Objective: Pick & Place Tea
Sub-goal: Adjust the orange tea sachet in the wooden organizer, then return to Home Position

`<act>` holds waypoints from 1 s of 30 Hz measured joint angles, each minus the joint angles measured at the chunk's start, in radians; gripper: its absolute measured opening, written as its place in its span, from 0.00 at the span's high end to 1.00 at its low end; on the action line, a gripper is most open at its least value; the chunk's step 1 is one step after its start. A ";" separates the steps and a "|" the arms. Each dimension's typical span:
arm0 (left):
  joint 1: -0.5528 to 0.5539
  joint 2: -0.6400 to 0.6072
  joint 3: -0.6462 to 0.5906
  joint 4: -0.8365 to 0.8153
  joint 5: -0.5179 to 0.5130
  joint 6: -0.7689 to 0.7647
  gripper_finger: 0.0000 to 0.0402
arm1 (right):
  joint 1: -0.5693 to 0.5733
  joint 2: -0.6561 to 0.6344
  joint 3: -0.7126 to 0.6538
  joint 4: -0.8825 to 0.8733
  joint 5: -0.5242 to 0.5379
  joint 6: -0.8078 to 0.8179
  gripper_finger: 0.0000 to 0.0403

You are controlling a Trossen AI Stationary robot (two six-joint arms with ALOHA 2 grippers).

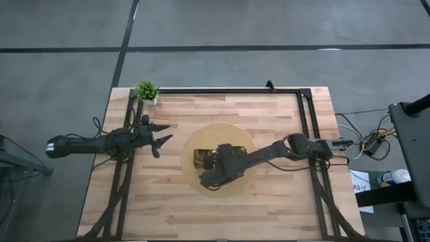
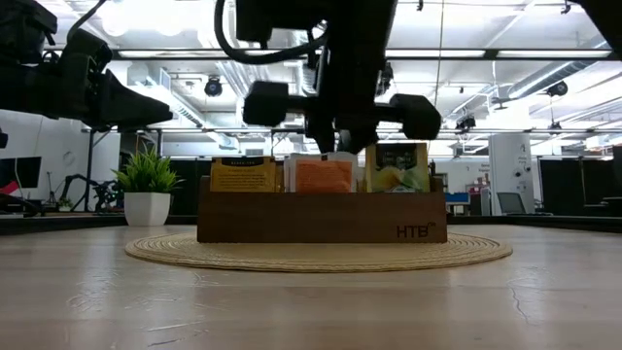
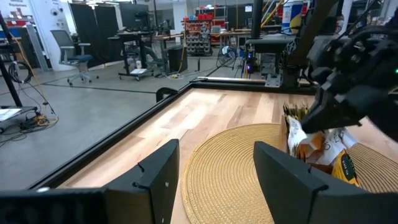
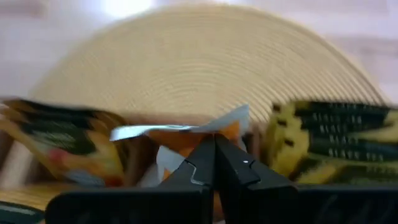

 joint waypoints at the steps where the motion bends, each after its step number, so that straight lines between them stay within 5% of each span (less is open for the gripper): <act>1: 0.000 0.000 0.000 0.000 0.000 0.000 0.50 | 0.004 0.000 0.007 -0.001 0.028 0.000 0.98; 11: 0.000 0.000 0.000 0.000 0.000 0.000 0.50 | 0.022 -0.002 0.055 -0.002 0.194 -0.004 0.98; 22: 0.000 0.000 0.000 0.000 0.000 0.000 0.50 | 0.004 0.020 0.049 0.000 0.129 -0.012 0.98; 30: -0.001 0.000 0.000 0.000 0.000 0.000 0.50 | 0.038 0.013 0.121 -0.002 0.304 -0.082 0.98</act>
